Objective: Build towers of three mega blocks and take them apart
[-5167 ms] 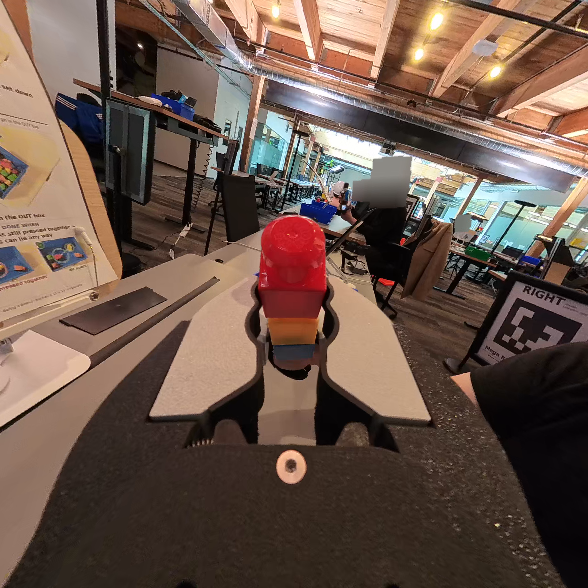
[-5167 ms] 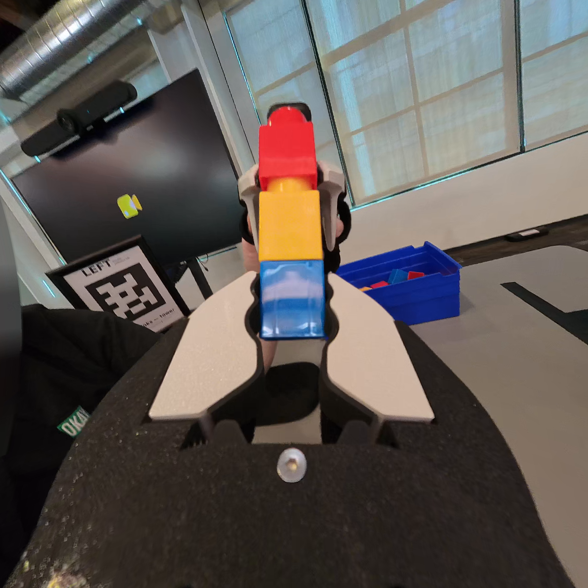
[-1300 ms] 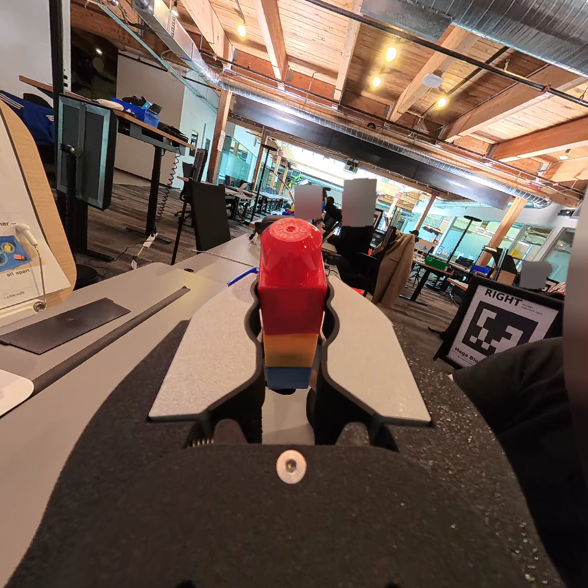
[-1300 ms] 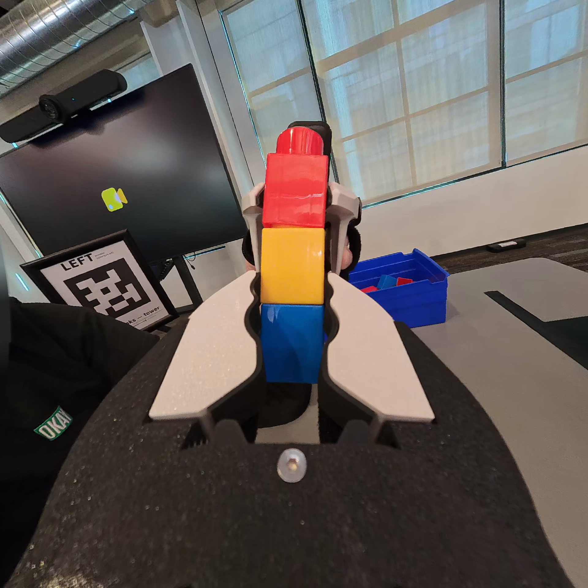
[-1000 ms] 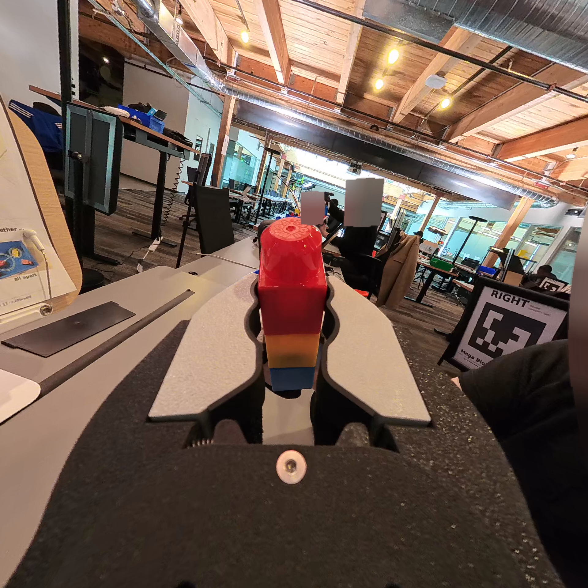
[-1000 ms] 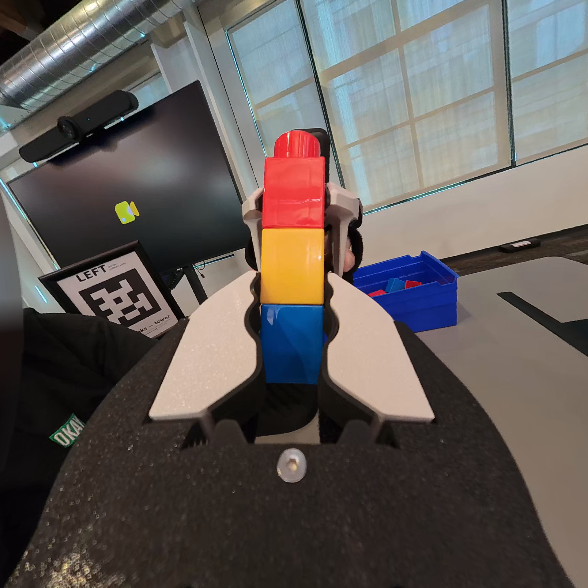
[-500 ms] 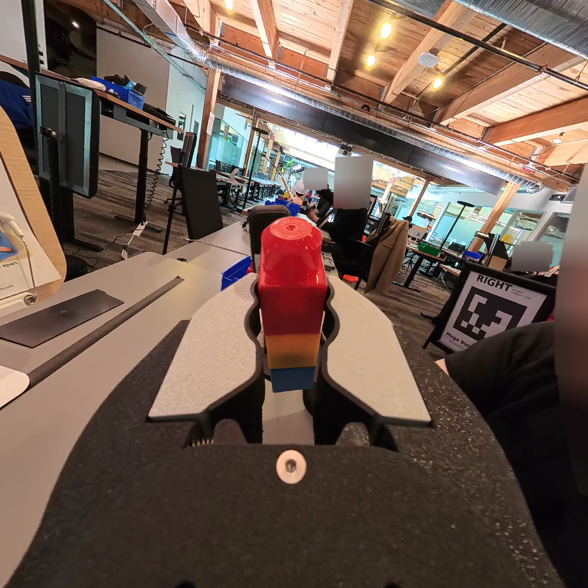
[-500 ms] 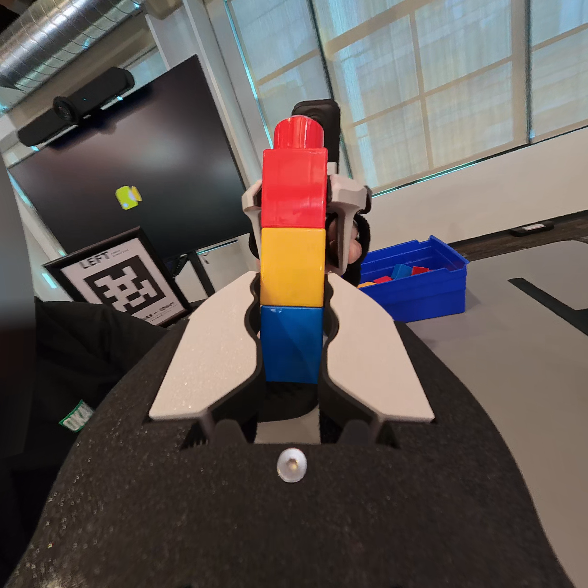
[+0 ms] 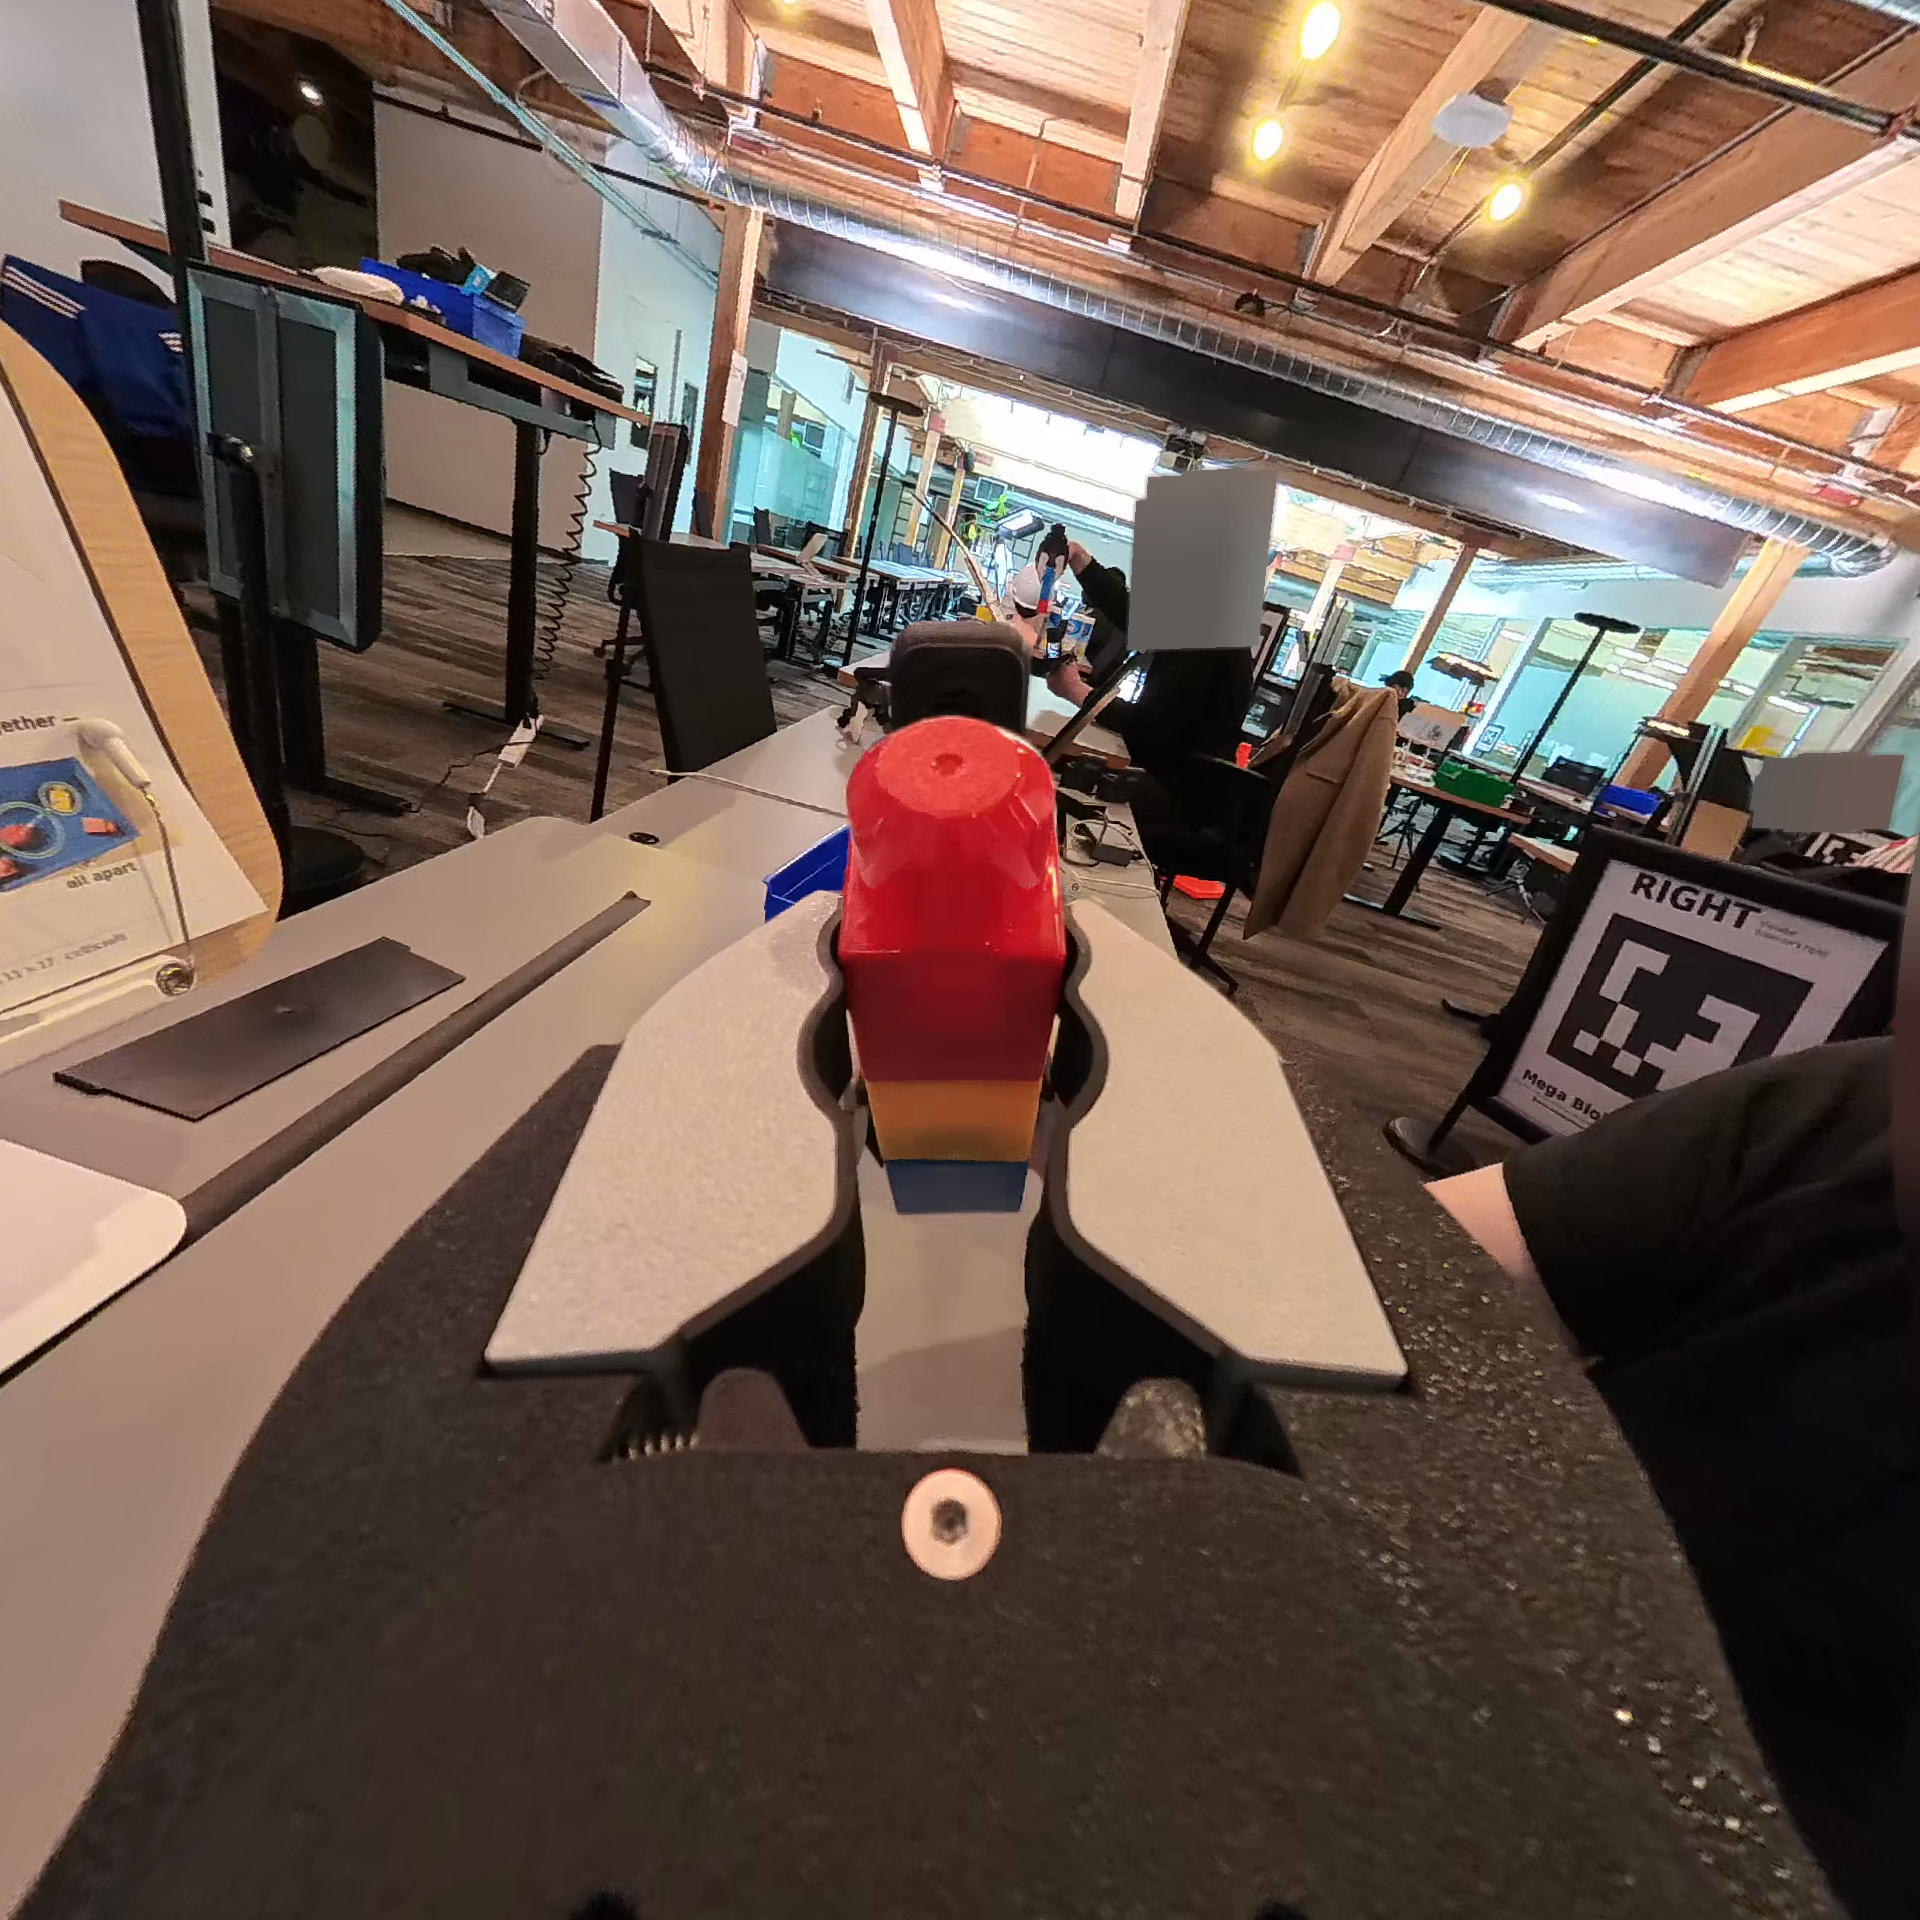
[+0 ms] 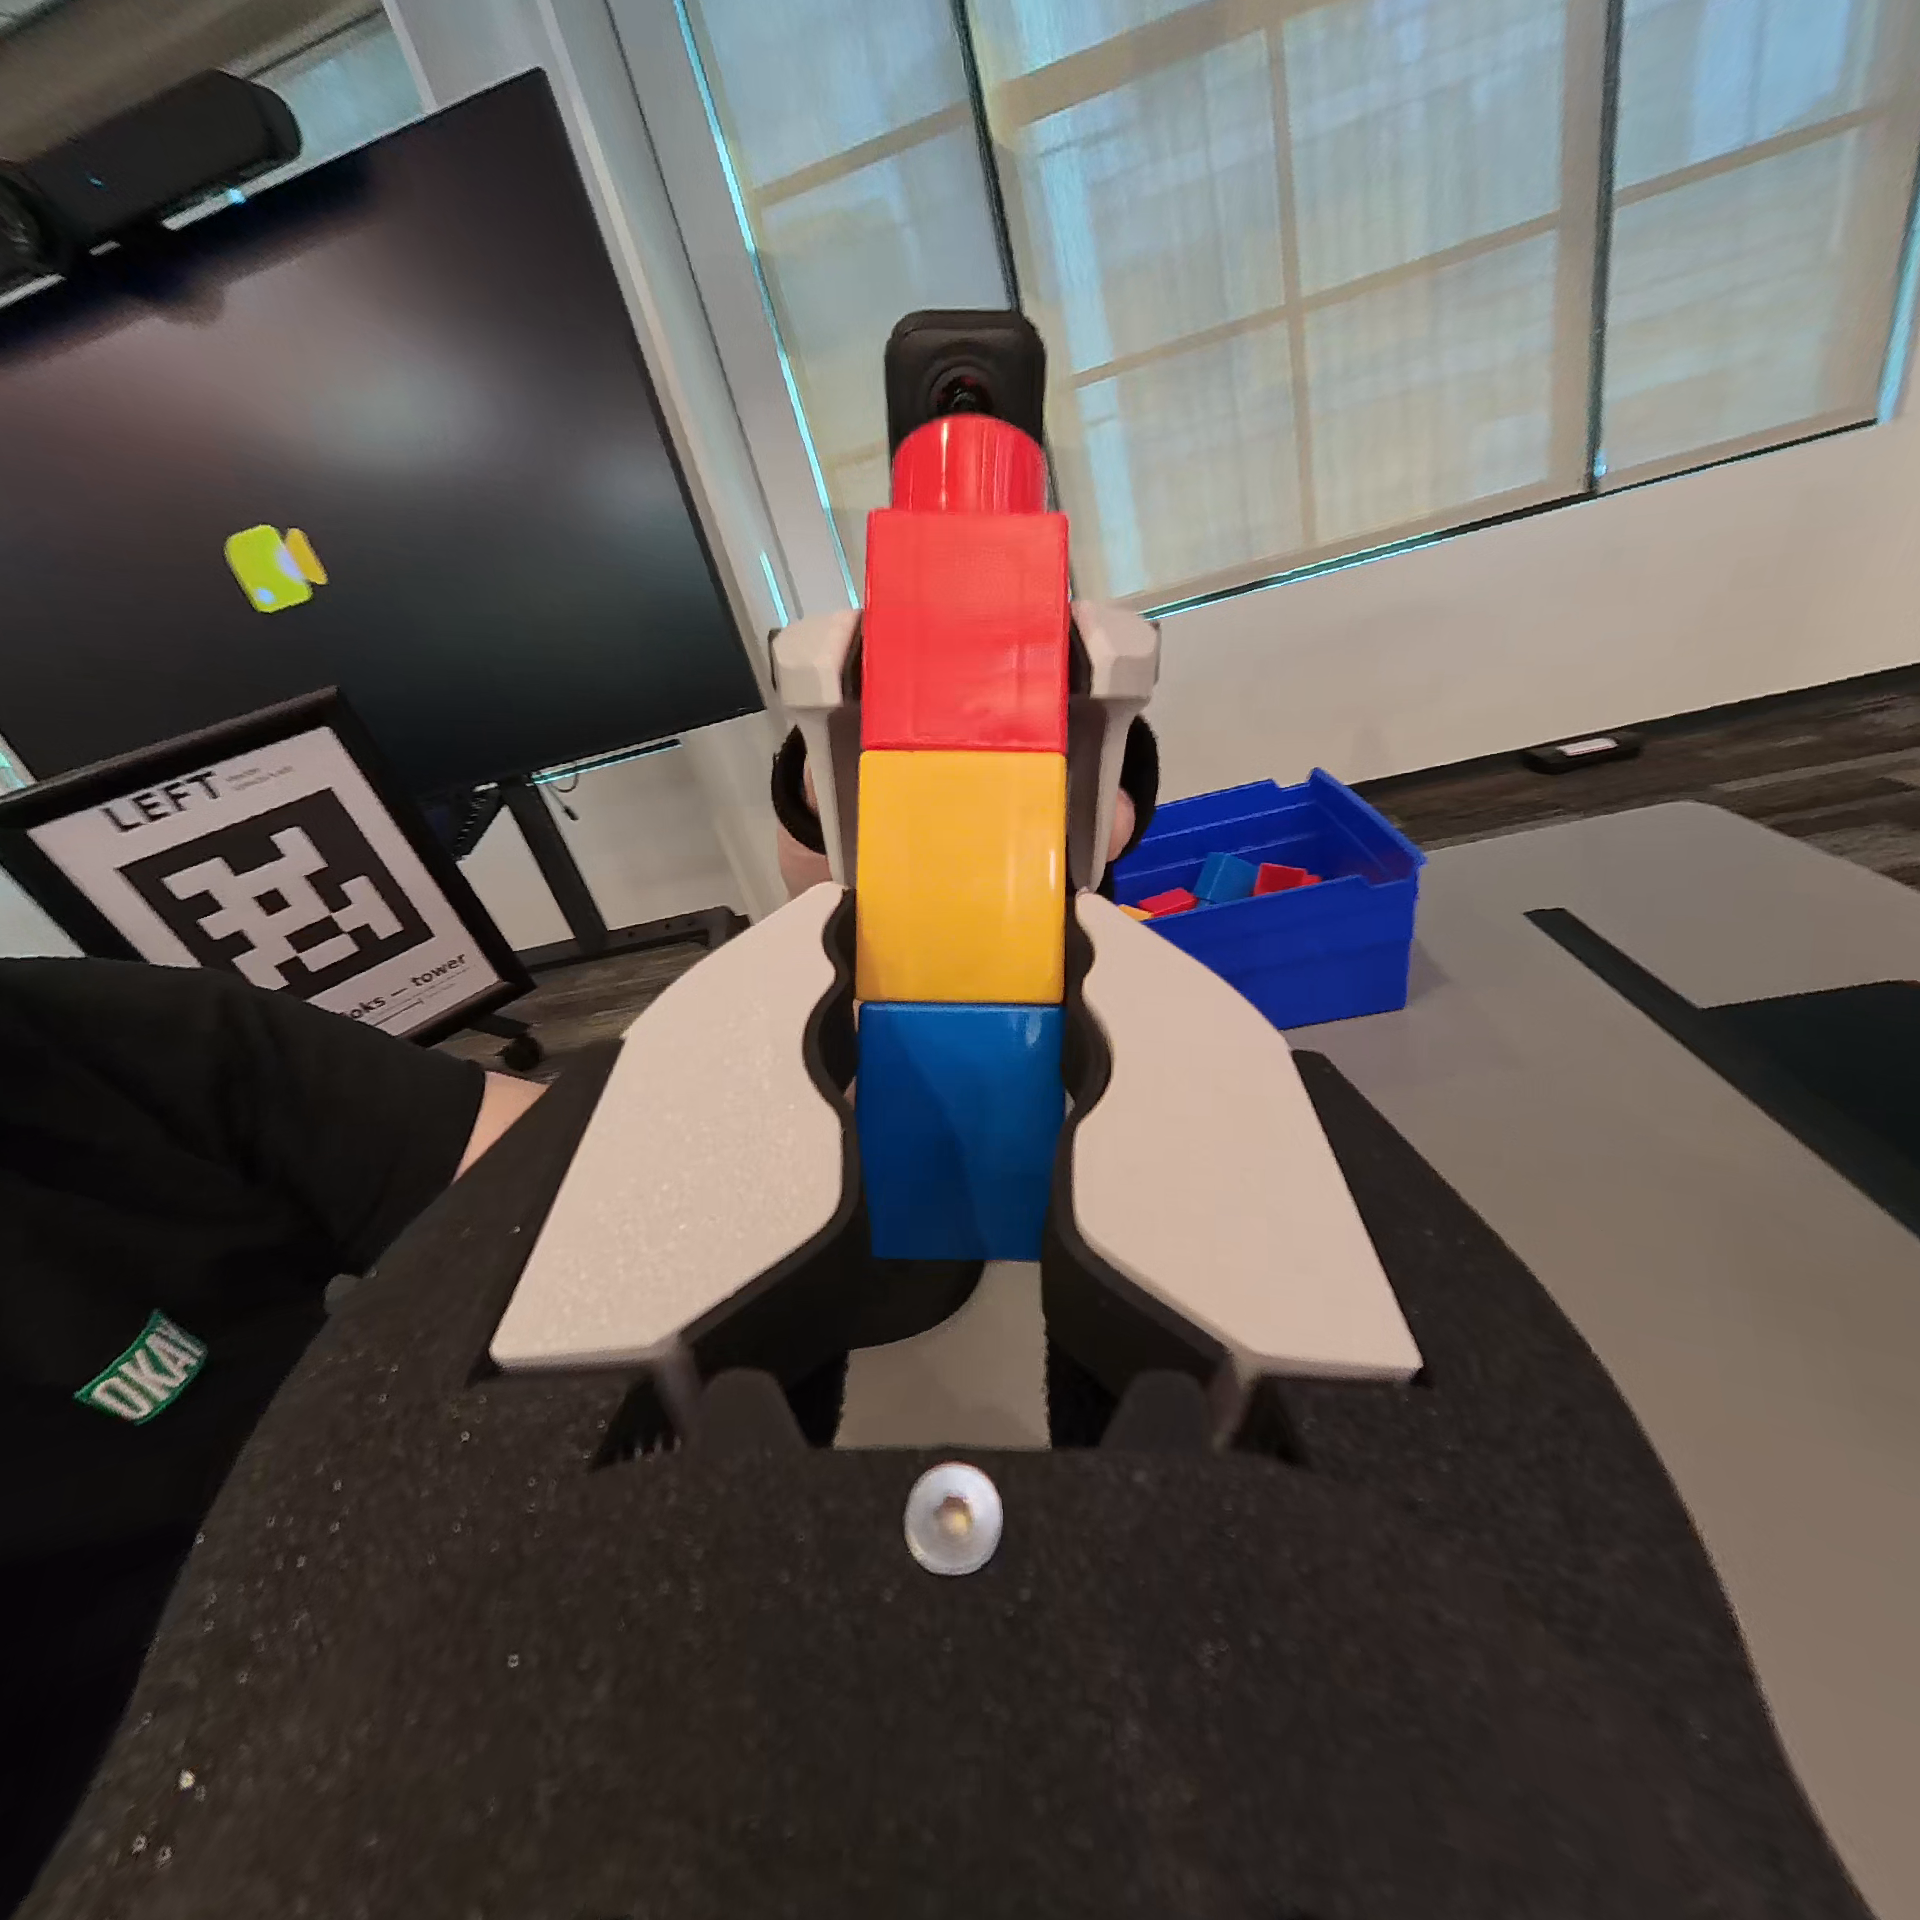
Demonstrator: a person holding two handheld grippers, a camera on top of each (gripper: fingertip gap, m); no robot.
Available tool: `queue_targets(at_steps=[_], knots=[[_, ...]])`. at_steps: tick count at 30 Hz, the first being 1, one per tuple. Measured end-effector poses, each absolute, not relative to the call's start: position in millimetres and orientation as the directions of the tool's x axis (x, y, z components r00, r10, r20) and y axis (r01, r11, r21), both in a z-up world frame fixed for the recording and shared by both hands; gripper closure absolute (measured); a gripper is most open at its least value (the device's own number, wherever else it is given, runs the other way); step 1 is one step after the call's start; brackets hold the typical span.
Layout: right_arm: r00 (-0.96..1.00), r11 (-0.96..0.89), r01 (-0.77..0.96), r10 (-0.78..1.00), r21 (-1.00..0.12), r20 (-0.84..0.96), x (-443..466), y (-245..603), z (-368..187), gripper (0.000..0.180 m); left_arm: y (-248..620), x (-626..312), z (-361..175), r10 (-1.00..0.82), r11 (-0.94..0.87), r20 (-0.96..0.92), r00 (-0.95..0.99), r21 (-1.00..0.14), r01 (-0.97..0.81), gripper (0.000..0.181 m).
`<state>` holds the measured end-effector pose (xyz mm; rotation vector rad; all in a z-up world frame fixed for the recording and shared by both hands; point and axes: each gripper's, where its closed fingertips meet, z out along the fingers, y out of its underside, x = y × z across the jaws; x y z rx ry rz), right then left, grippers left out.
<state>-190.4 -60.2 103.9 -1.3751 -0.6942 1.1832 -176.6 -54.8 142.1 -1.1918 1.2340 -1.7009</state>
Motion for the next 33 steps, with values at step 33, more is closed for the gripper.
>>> queue_targets(at_steps=[33], knots=[[0.466, -0.12, -0.067, 0.874, -0.991, -0.137, -188.0, -63.3, 107.3, 0.144, -69.4, -165.9, 145.5, -0.897, -0.286, 0.228, -0.38, -0.953, 0.103, 0.144]])
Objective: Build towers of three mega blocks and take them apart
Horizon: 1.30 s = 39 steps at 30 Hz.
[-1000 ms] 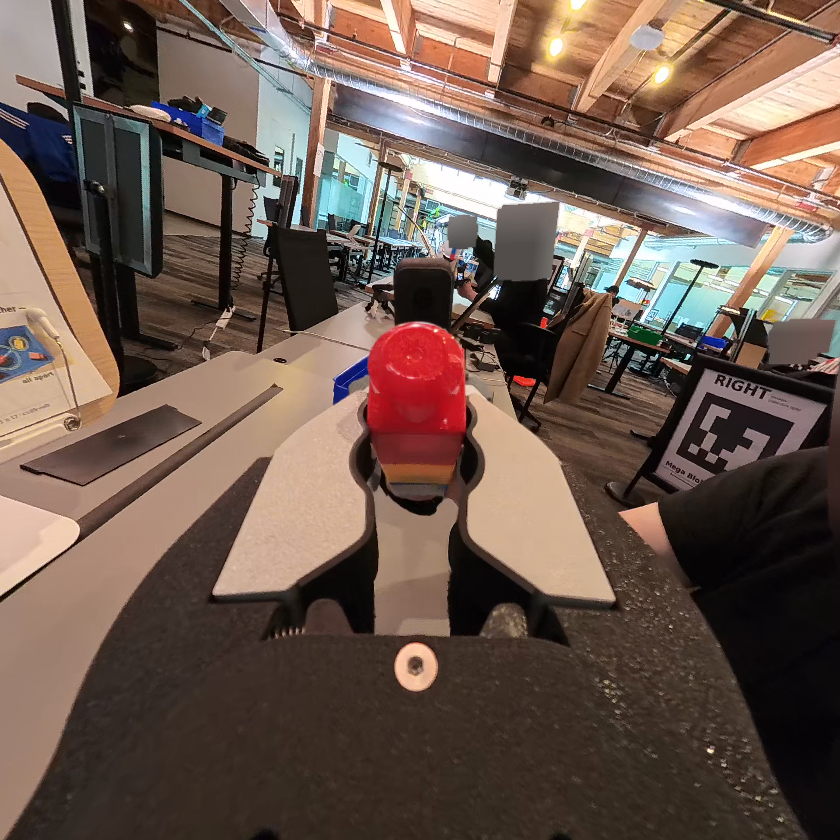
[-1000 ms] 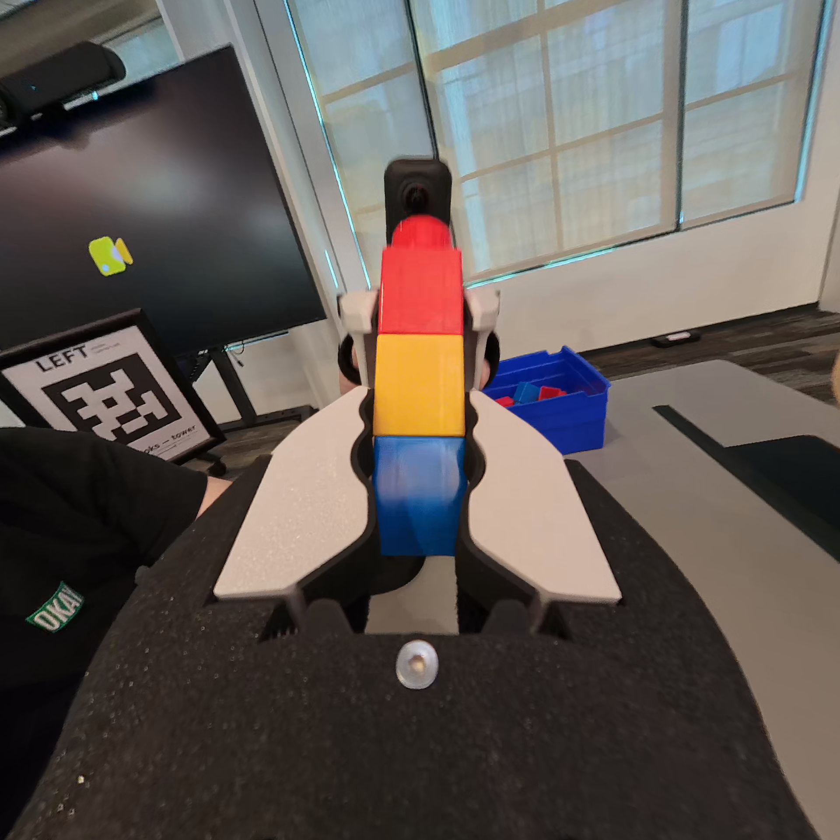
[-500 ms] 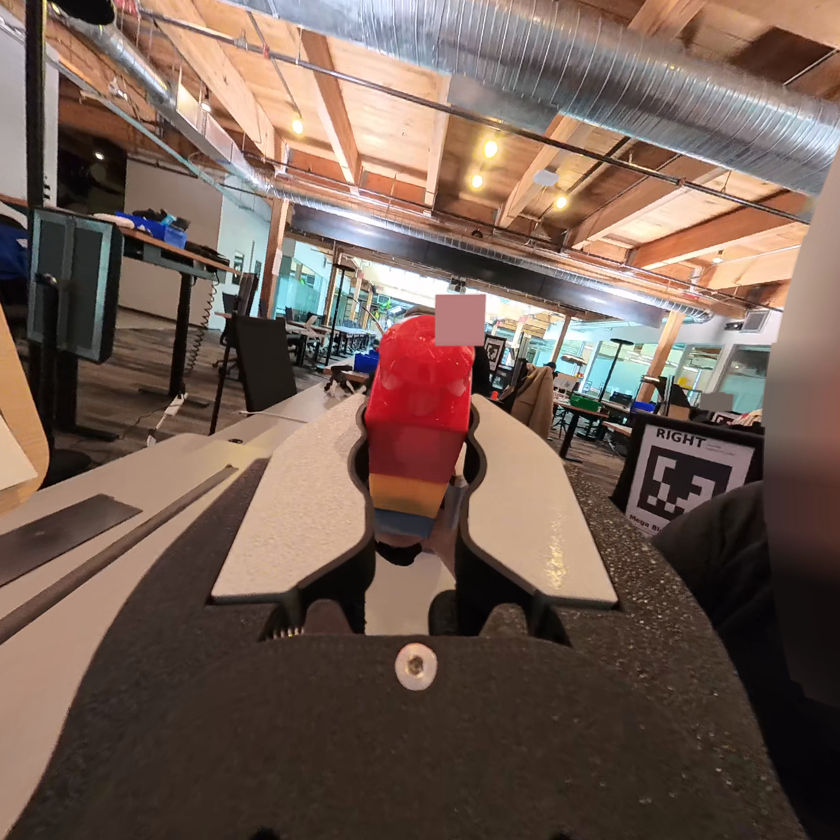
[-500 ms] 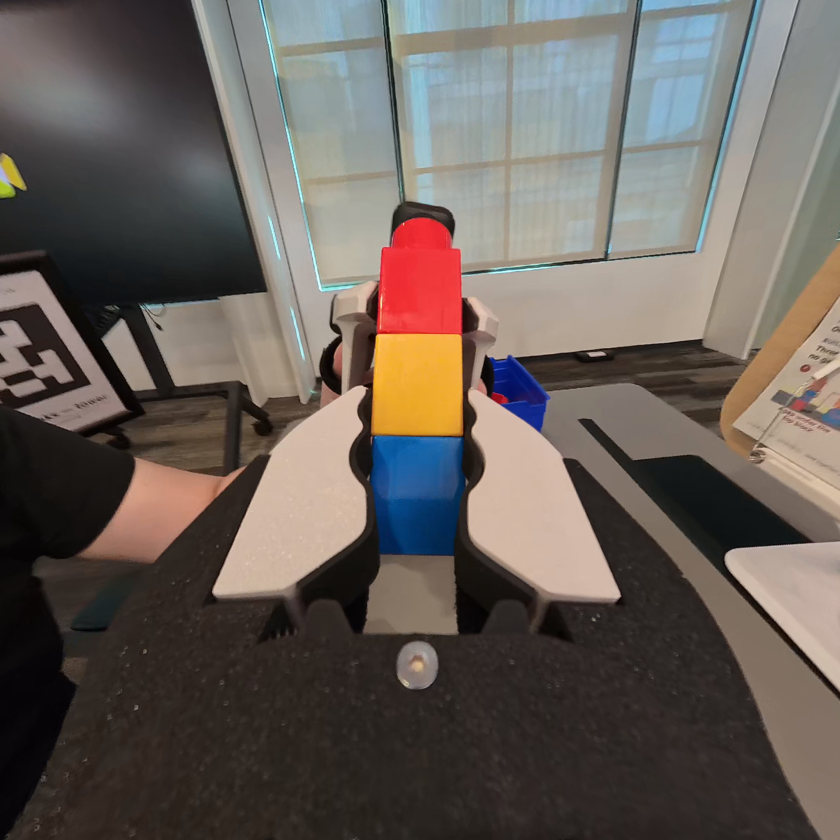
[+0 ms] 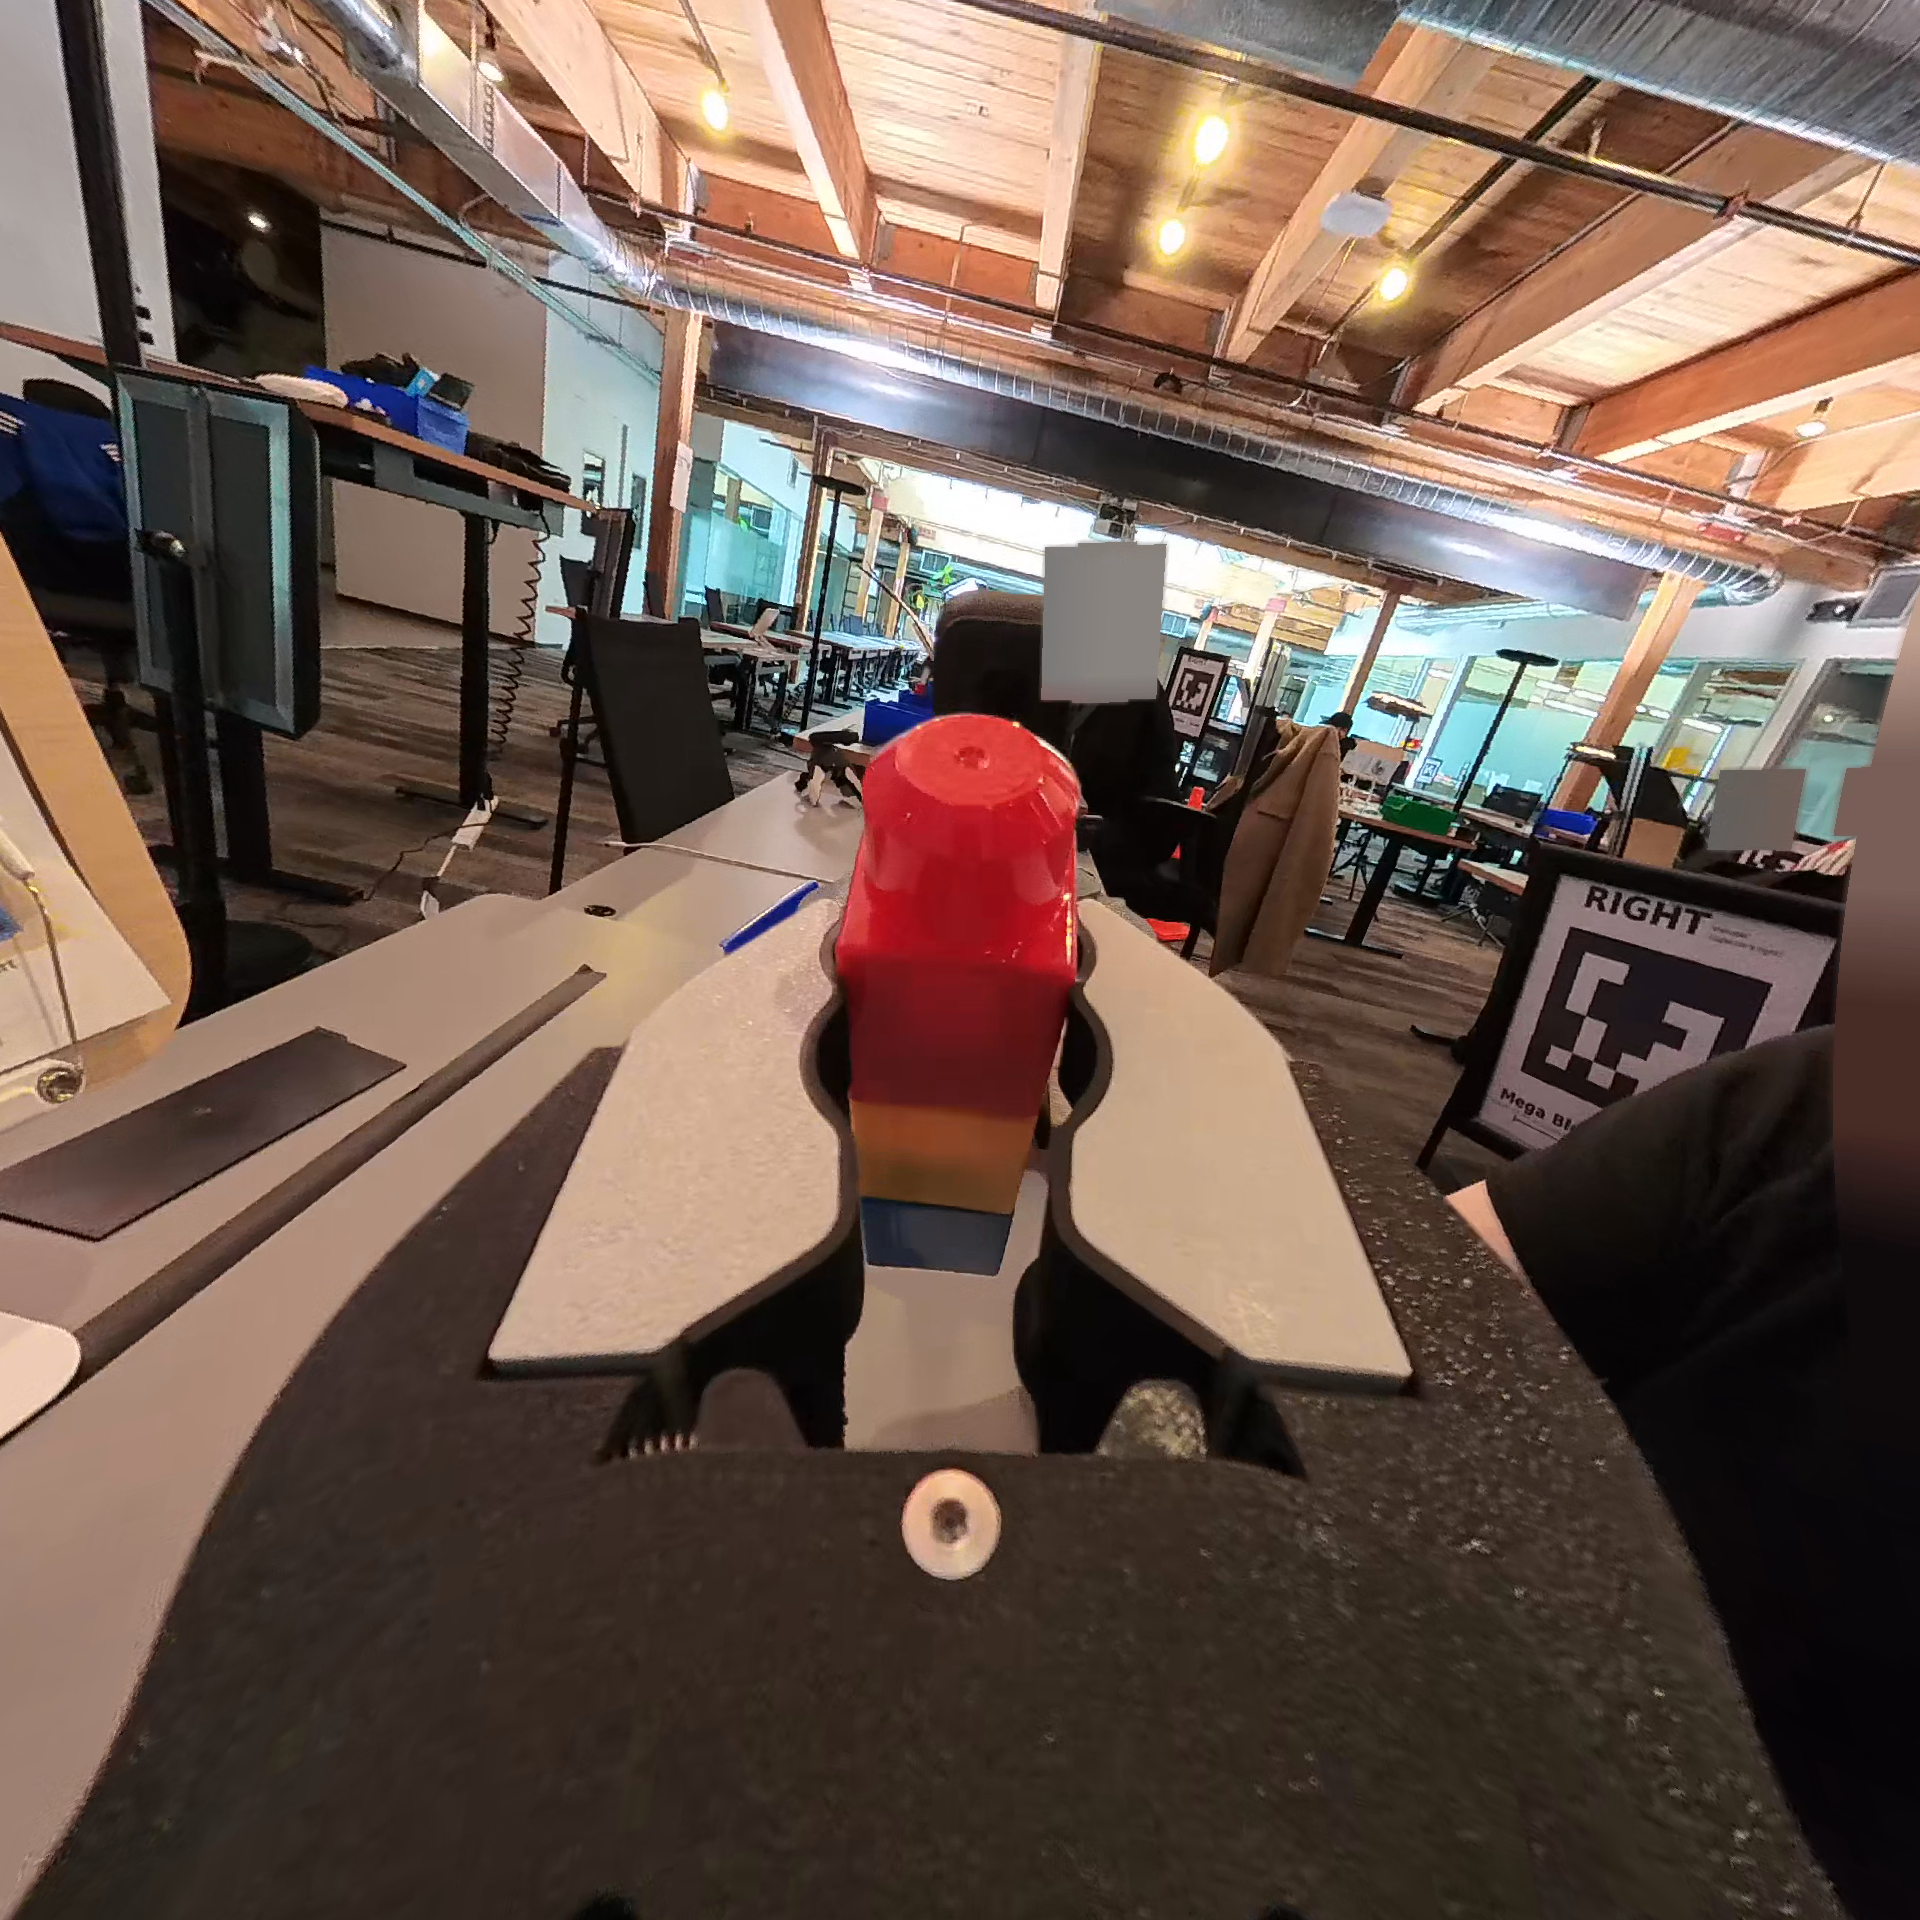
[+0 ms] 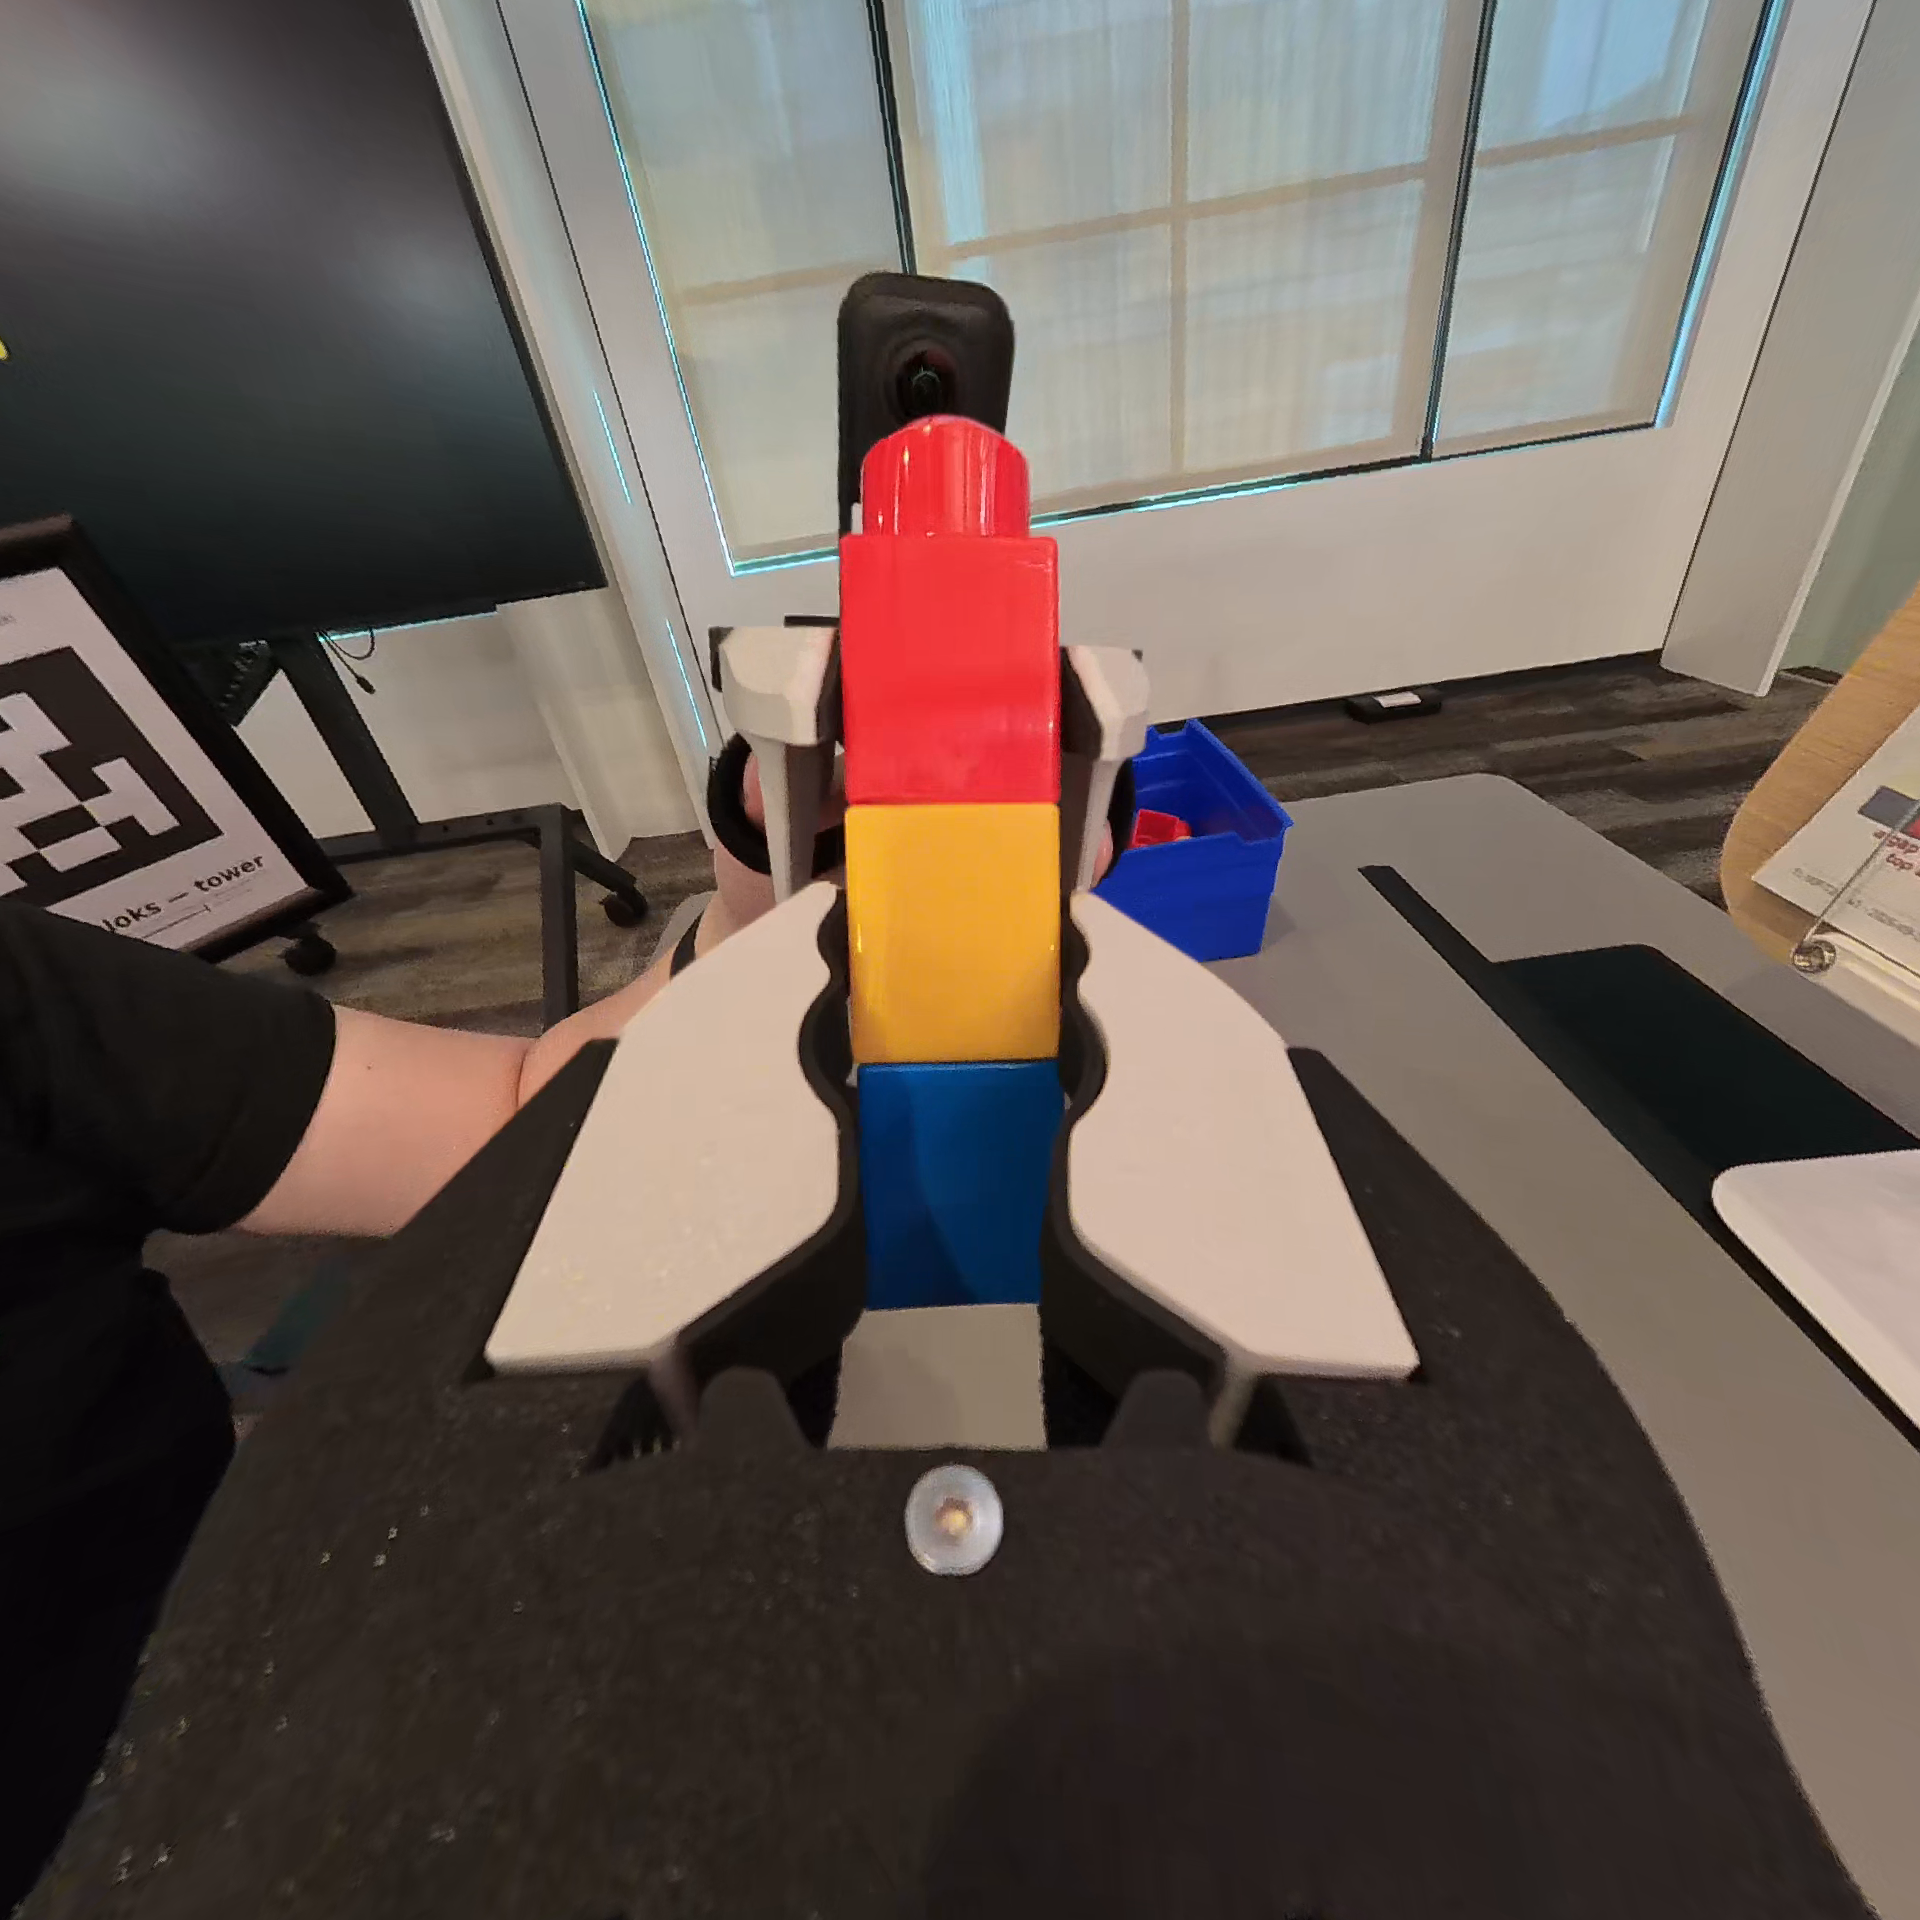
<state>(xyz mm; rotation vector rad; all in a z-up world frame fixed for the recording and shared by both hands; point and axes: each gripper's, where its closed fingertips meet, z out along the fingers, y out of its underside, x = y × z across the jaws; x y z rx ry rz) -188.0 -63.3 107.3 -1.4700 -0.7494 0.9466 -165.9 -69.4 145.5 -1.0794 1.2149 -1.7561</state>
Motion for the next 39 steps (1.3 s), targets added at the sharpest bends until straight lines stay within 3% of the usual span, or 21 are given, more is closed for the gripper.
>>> queue_targets(at_steps=[3, 5, 8, 30, 36, 39], knots=[[0.464, -0.132, -0.05, 0.874, -0.99, -0.14, -188.4, -63.4, 104.4, 0.144, -69.4, -165.9, 147.1, -0.882, -0.319, 0.253, -0.396, -0.941, 0.11, 0.141], [0.434, -0.149, -0.044, 0.888, -0.988, -0.153, -193.2, -65.0, 100.9, 0.144, -66.9, -167.2, 151.4, -0.872, -0.355, 0.273, -0.407, -0.924, 0.141, 0.128], [0.437, -0.163, -0.063, 0.882, -0.985, -0.174, -196.1, -60.8, 99.2, 0.144, -66.3, -169.4, 151.4, -0.859, -0.37, 0.284, -0.425, -0.919, 0.135, 0.14], [0.349, -0.234, -0.105, 0.901, -0.966, -0.257, -199.6, -58.8, 87.9, 0.144, -63.6, -168.0, 131.7, -0.875, -0.321, 0.306, -0.374, -0.947, -0.023, 0.14], [0.337, -0.242, -0.16, 0.898, -0.957, -0.283, -198.7, -56.9, 94.6, 0.144, -59.0, -165.8, 142.9, -0.875, -0.368, 0.322, -0.362, -0.928, 0.064, 0.14], [0.304, -0.253, -0.233, 0.898, -0.939, -0.317, -197.8, -55.7, 102.4, 0.143, -53.4, -164.8, 141.9, -0.894, -0.361, 0.328, -0.306, -0.931, 0.056, 0.126]])
